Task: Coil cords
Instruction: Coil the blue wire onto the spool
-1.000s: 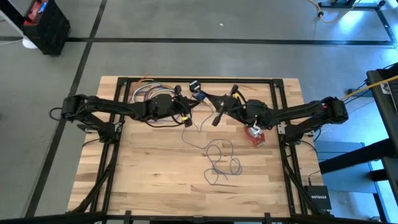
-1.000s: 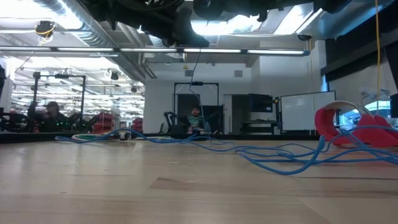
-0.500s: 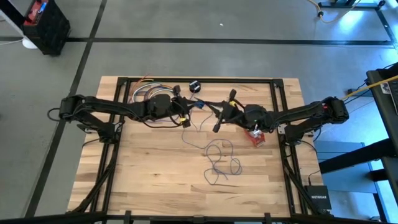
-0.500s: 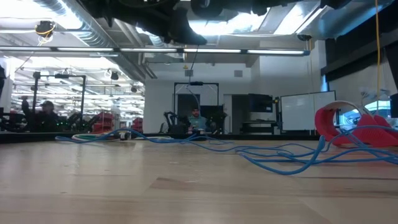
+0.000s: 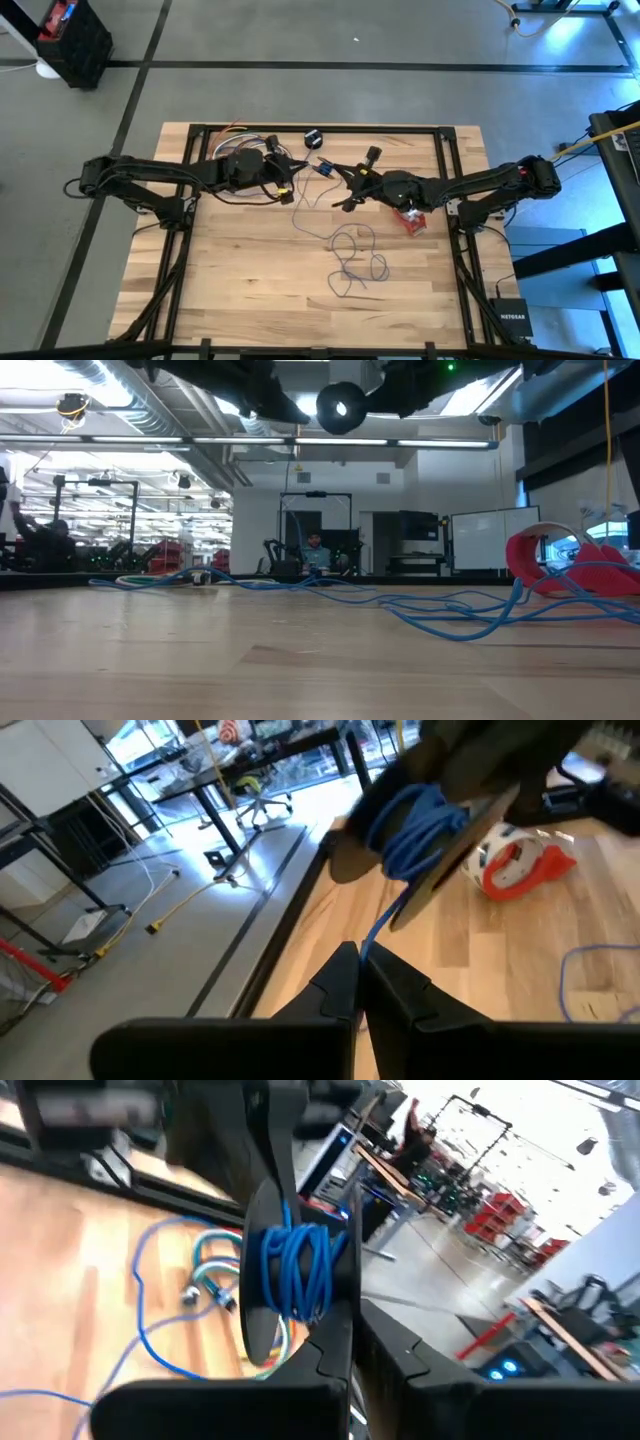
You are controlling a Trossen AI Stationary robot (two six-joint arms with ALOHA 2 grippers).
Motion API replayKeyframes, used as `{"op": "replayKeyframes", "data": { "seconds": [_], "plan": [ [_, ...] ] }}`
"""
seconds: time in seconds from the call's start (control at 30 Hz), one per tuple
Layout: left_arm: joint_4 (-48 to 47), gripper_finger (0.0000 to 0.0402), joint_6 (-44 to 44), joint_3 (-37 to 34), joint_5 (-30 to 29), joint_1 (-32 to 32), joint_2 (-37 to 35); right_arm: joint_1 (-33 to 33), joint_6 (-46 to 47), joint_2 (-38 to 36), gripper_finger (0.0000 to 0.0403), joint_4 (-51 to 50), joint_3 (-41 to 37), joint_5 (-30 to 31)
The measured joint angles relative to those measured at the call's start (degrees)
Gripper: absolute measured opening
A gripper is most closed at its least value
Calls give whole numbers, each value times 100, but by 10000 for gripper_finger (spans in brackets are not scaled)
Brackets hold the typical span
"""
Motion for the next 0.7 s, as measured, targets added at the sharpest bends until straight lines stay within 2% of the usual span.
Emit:
{"op": "replayKeyframes", "data": {
  "seconds": [0.27,0.53,0.7],
  "plan": [
    [0,9,-8,2,-56,-82,-201,-175,-109,7,12,-694,-2,158],
    [-38,3,-554,4,175,-225,-199,-518,337,41,12,-733,-2,-119],
    [-209,12,-349,4,185,-282,-267,-564,355,66,12,-700,-2,-197]
  ]
}}
